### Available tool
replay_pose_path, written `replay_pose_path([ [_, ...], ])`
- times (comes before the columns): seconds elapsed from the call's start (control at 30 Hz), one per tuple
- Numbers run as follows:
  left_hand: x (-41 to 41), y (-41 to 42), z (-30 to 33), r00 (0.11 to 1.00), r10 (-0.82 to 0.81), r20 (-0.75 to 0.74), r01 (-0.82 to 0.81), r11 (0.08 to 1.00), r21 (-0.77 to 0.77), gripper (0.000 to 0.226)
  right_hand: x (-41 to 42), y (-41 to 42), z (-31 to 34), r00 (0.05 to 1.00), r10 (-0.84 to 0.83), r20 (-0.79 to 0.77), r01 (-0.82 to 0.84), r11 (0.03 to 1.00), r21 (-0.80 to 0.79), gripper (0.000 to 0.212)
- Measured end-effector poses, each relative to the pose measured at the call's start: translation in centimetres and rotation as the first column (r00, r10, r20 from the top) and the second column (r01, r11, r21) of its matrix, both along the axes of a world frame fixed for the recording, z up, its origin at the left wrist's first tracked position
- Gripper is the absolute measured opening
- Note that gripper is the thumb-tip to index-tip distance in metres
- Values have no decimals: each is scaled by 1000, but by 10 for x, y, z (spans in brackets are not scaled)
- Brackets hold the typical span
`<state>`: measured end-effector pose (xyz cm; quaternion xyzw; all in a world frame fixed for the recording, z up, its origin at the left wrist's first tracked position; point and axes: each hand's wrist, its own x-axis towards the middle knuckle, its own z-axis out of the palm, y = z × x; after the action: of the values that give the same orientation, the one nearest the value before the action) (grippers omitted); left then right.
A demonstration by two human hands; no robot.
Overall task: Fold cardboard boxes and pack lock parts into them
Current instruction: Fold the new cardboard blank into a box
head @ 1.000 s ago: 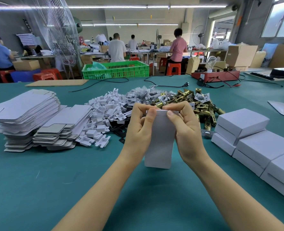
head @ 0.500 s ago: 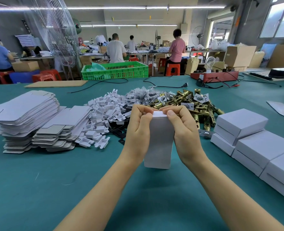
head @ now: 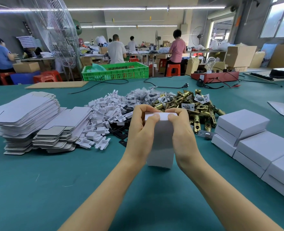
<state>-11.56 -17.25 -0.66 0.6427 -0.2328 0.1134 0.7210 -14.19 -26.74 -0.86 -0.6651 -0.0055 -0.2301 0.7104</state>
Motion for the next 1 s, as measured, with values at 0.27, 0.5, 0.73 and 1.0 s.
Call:
replay_pose_path([
  [0.27,0,2,0,1000,-25,14,25,999,-23,12,1,-4,-1,1000,-18,-26,18,1000,13,27],
  [0.5,-2,0,3,997,37,68,-35,999,-29,18,2,-6,3,999,-27,20,27,1000,-7,19],
  [0.73,3,6,6,970,186,158,-176,982,-75,26,-1,-6,5,989,-144,-21,134,955,-263,38],
  [1.0,1,5,2,896,250,367,-257,966,-31,18,-4,-17,8,965,-180,-190,67,871,-487,61],
])
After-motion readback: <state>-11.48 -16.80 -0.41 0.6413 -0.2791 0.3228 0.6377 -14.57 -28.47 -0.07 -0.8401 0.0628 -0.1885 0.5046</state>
